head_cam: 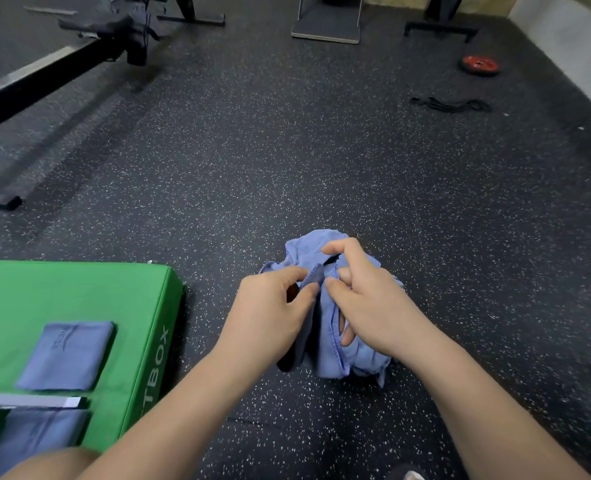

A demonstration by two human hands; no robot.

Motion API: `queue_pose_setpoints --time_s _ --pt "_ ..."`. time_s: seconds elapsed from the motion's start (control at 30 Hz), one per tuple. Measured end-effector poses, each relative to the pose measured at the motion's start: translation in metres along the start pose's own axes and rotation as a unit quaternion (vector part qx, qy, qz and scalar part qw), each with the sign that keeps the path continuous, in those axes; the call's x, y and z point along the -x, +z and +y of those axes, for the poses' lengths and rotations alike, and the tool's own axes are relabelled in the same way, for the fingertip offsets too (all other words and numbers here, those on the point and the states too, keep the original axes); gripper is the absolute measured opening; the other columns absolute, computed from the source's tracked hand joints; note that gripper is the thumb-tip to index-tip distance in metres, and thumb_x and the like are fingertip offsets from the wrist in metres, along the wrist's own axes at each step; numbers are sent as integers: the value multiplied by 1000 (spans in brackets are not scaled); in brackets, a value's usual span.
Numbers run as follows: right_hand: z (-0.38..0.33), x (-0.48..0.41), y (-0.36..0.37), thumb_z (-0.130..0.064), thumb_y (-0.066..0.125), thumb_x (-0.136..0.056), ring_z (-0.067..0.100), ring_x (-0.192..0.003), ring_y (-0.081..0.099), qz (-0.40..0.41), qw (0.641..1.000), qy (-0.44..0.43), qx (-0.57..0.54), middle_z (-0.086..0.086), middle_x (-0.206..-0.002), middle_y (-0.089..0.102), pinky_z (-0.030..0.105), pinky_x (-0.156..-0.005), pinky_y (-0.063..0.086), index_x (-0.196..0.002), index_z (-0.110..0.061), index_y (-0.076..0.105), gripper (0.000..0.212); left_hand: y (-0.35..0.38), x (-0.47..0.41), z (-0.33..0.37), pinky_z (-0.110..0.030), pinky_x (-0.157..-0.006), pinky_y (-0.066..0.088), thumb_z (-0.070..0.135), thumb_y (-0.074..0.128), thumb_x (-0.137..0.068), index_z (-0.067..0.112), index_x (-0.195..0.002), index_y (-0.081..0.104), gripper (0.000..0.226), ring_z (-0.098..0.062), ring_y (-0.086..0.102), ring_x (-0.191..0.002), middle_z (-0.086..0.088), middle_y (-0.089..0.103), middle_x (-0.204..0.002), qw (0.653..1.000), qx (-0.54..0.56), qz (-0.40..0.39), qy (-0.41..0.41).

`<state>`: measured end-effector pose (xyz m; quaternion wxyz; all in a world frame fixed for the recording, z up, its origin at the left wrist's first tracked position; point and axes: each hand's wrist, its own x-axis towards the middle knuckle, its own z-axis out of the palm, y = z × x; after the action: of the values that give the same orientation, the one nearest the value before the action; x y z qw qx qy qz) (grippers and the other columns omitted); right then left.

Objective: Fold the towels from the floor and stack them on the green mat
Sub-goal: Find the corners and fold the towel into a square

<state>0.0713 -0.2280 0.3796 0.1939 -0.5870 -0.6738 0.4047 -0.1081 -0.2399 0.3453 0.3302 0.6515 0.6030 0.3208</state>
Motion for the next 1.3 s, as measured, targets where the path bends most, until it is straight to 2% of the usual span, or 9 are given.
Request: queue_pose_setpoints --time_s 0.2,0.3,0.4,0.57,0.7,0.8,1.0,1.17,1.3 --pt "-4 2 7 -18 40 -109 25 -50 72 -25 1000 9 -9 -1 -70 52 30 -64 54 -136 -44 40 37 4 2 3 -21 -55 36 27 67 -101 37 -95 74 13 -9 47 -55 8 58 -57 1000 -2 -2 16" --pt "-5 3 5 -17 41 -108 27 -49 72 -15 1000 11 -22 -2 -67 49 31 -61 55 -135 -44 41 38 3 3 3 -26 -59 44 26 65 -102 34 -104 76 14 -11 55 -58 9 63 -62 999 -18 -9 25" --pt "-6 3 5 -15 42 -107 28 -49 71 -12 999 10 -28 1 -69 48 34 -57 56 -135 -44 42 40 3 3 4 -18 -59 39 26 65 -102 33 -113 77 19 -10 59 -63 17 63 -66 999 -29 -12 21" --pt "-6 3 6 -15 42 -107 28 -54 73 -4 999 9 -53 -3 -68 44 40 -67 59 -132 -47 45 41 2 3 6 -28 -66 35 25 61 -101 30 -93 71 13 -9 56 -72 15 57 -73 997 -58 -14 45" --pt "-4 -2 7 -7 41 -102 31 -73 73 21 992 19 -123 9 -76 56 48 -83 64 -140 -46 47 55 2 3 3 -32 -69 42 48 66 -96 31 -105 71 19 -7 54 -78 11 48 -86 995 -74 -16 63" --pt "-3 -4 8 0 41 -102 21 -79 68 7 981 25 -193 4 -81 64 36 -76 63 -152 -38 44 63 -1 2 3 -27 -72 47 60 66 -88 37 -116 71 36 -5 56 -82 14 47 -92 996 -65 -38 55" --pt "4 -1 0 -9 58 -105 19 -92 78 -31 992 -6 -126 4 -86 74 38 -94 63 -150 -38 48 55 -11 -6 -5 -28 -71 42 27 63 -81 36 -120 74 41 -5 54 -83 13 49 -87 989 -87 -89 83" --pt "15 -5 -10 -27 79 -95 2 -66 59 3 998 -34 49 -9 -72 65 26 -70 46 -111 -37 72 20 -17 -10 -8 -16 -79 43 17 71 -87 39 -121 78 41 -4 62 -91 17 65 -91 990 -60 -81 96" --pt "20 -8 -21 -31 79 -95 4 -88 57 28 994 -56 86 -10 -95 58 20 -77 40 -94 -32 70 9 -24 -13 -9 -19 -79 49 18 83 -88 38 -112 79 32 -5 67 -86 19 74 -92 994 -27 -71 80"
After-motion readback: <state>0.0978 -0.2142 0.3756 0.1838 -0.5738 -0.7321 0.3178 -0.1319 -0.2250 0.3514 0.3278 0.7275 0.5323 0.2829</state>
